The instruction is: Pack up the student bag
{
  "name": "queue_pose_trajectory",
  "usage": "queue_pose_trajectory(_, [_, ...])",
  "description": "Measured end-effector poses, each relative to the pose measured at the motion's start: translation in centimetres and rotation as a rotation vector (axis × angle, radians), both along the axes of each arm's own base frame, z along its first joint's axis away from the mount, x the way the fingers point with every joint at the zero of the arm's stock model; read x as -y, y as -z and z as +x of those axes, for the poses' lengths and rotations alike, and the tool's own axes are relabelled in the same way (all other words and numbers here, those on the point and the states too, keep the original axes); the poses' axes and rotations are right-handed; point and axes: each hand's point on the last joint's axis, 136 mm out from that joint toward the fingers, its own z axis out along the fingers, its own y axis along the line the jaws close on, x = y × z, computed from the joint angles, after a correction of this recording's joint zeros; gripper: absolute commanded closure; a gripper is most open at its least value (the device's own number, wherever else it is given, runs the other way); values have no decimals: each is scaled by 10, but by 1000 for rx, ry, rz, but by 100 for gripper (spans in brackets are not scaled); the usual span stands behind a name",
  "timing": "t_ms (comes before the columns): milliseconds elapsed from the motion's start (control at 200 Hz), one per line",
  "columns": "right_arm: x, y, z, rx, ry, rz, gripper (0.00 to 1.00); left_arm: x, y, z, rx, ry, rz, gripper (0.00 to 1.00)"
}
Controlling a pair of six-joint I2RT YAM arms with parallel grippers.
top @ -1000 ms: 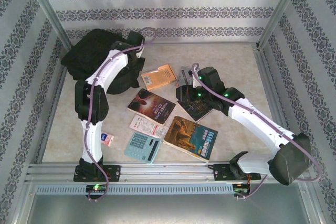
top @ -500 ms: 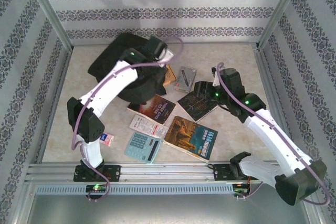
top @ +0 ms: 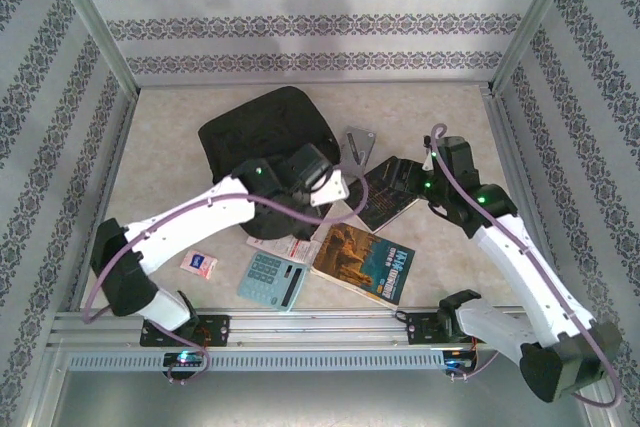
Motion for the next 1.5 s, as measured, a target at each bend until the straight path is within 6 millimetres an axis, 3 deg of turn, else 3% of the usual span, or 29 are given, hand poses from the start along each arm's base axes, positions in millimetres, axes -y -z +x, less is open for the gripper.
queue_pose_trajectory(165, [-31,17,2,-92,-102,-10,29,-21,34,-34,-30,58,23,100])
queue_pose_trajectory(240, [-48,19,5,-116,-156,-19,29,-27,41,-40,-32,62,14,77])
queue_pose_trajectory(285, [-58,18,9,-127,-183,-22,31,-28,43,-42,-30,63,-1,48])
queue_pose_trajectory(315, [-65,18,12,-133,-198,-23,32,-28,44,-42,-25,62,-10,35])
queue_pose_trajectory(460, [-85,22,28,-169,-239,-46,38,-20,33,-36,15,6,-104,11])
queue_pose_trajectory(555, [-93,21,42,-180,-249,-59,40,-14,9,-29,53,-68,-236,12])
queue_pose_trajectory(645, [-101,17,55,-184,-257,-57,41,-13,-25,-20,79,-179,-411,19])
queue_pose_trajectory(724, [-110,14,68,-186,-268,-43,42,-22,-53,-1,91,-324,-565,27])
queue_pose_trajectory(809, [-120,18,81,-208,-285,-15,43,-36,-66,22,54,-501,-679,35])
queue_pose_trajectory(1014, [-142,46,99,-304,-338,68,47,-53,-43,65,-186,-840,-867,48])
queue_pose_trajectory(1094, [-146,59,103,-346,-343,94,49,-54,-32,68,-267,-913,-933,50])
queue_pose_trajectory(1159, [-150,68,103,-372,-352,112,57,-53,-24,66,-324,-951,-969,51])
queue_pose_trajectory(1259, [-153,77,105,-401,-362,141,61,-48,-17,66,-387,-990,-1003,54])
queue_pose_trajectory(1499, [-161,80,116,-391,-367,207,100,-45,-10,81,-472,-1118,-1086,58])
